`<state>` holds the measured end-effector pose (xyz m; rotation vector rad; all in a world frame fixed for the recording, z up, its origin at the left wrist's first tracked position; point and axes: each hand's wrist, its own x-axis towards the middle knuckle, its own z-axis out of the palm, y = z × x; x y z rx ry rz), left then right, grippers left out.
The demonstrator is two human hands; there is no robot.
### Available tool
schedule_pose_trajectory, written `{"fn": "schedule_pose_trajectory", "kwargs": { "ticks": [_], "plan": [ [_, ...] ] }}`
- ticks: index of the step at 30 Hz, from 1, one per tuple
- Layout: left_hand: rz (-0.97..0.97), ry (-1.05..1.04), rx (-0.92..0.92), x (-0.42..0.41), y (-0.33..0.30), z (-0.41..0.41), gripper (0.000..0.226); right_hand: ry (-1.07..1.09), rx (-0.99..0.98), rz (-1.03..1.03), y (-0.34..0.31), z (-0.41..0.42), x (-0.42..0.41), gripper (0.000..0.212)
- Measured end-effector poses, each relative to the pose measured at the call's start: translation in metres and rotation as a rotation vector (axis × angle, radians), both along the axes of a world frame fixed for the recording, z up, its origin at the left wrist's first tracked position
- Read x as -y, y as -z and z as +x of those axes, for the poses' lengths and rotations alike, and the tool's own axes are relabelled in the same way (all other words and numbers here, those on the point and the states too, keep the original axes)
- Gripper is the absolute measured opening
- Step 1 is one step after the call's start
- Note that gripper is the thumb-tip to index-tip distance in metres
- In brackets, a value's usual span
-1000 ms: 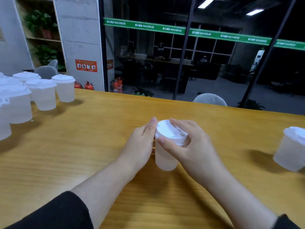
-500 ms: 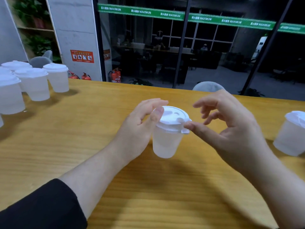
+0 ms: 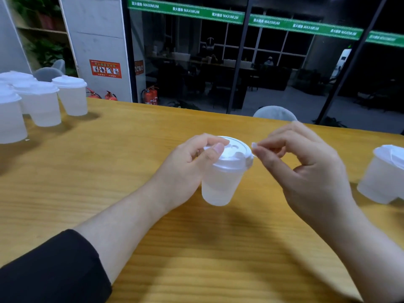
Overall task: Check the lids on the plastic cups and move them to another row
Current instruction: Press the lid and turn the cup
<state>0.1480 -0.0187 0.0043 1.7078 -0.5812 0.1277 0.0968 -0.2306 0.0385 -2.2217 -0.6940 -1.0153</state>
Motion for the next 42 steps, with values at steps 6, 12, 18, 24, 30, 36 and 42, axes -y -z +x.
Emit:
{"fn": "schedule_pose_trajectory", "kwargs": {
  "ticks": [6,12,18,24,30,36,42],
  "plan": [
    [0.056,-0.008,0.01,0.002,-0.002,-0.001,0.04,0.086,-0.009,-0.093,0.005,0.007,-0.01,0.017],
    [0.061,-0.014,0.009,0.0,-0.002,-0.002,0.04,0.131,-0.045,-0.253,-0.003,-0.004,-0.002,0.023],
    [0.053,-0.017,0.009,-0.001,-0.003,-0.003,0.045,0.277,-0.095,-0.518,-0.014,-0.016,-0.01,0.025],
    [0.053,-0.027,0.02,-0.001,-0.005,-0.005,0.042,0.3,-0.092,-0.436,-0.011,-0.017,-0.015,0.034],
    [0.038,-0.022,0.028,0.0,0.001,-0.002,0.053,0.242,-0.172,-0.016,-0.009,-0.005,-0.019,0.045],
    [-0.165,-0.212,-0.172,0.001,-0.004,-0.004,0.058,0.104,-0.641,-0.21,-0.025,0.009,-0.039,0.09],
    [-0.164,-0.174,-0.453,0.005,-0.003,-0.003,0.055,0.16,-0.511,-0.027,-0.014,0.015,-0.041,0.073]
  ]
}}
